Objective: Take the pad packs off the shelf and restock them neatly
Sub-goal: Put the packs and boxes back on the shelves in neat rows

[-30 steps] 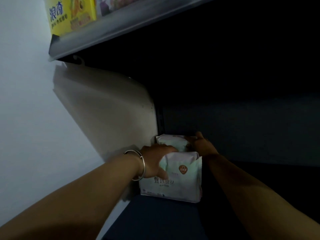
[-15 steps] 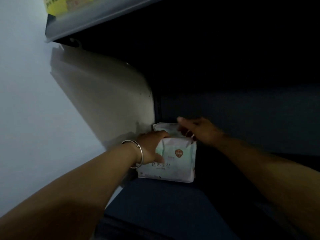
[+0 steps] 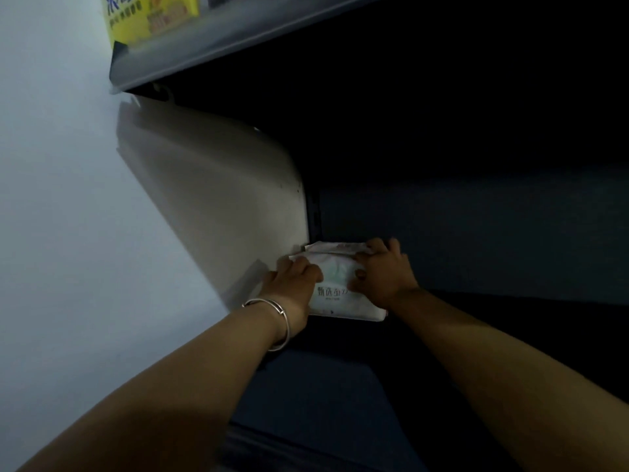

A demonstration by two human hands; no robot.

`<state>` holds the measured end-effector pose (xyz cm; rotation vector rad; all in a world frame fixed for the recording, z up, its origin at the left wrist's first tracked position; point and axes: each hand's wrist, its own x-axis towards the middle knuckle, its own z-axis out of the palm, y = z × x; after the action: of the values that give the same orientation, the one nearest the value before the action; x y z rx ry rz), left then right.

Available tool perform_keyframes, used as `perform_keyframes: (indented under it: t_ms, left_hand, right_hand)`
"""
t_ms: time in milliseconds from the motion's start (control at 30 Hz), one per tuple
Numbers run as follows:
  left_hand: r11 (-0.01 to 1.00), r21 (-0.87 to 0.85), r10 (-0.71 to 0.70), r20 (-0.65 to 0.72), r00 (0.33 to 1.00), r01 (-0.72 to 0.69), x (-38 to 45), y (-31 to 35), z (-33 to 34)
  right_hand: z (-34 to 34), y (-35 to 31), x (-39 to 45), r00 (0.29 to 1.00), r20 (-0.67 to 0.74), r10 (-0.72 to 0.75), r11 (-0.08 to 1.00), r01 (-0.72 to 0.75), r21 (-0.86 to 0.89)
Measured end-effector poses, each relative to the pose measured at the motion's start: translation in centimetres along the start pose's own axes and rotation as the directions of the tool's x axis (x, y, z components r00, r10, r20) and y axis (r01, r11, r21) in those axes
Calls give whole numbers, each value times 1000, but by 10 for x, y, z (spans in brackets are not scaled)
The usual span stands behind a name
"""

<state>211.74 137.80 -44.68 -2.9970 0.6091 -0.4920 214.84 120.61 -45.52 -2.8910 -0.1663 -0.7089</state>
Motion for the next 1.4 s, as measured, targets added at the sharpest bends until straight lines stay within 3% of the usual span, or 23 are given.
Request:
perform_keyframes:
  t_ms: [167, 433, 600, 767, 967, 1100, 1167, 1400]
  left_hand:
    - [1000, -18, 2, 138, 990, 1, 6, 0, 18]
    - [997, -82, 19, 143, 989, -8, -8, 2, 13]
    - [995, -103, -3, 106, 994, 14, -27, 7, -2]
    - [996, -85, 35, 100, 994, -26, -70, 19, -22]
    - [993, -119, 3, 60, 998, 4, -168, 31, -38]
    - [981, -186, -34, 81, 996, 49, -259, 44, -21]
    - [972, -221, -55, 128, 990, 83, -302, 50, -3]
    - [962, -224, -57, 385, 921, 153, -410, 61, 92]
  right_hand:
    - [14, -4, 15, 995, 9, 95, 995, -96, 38]
    - [2, -5, 3, 993, 59, 100, 994, -97, -51]
    - [-16, -16, -24, 998, 58, 7, 1000, -6, -31]
    - [-44, -47, -77, 982, 144, -122, 992, 127, -27]
    - [-74, -84, -190, 966, 72, -247, 968, 244, 53]
    - [-57, -100, -273, 942, 33, -335, 937, 329, 120]
    - [-39, -104, -314, 930, 74, -360, 925, 345, 157]
    - [43, -113, -425, 840, 417, -346, 935, 271, 229]
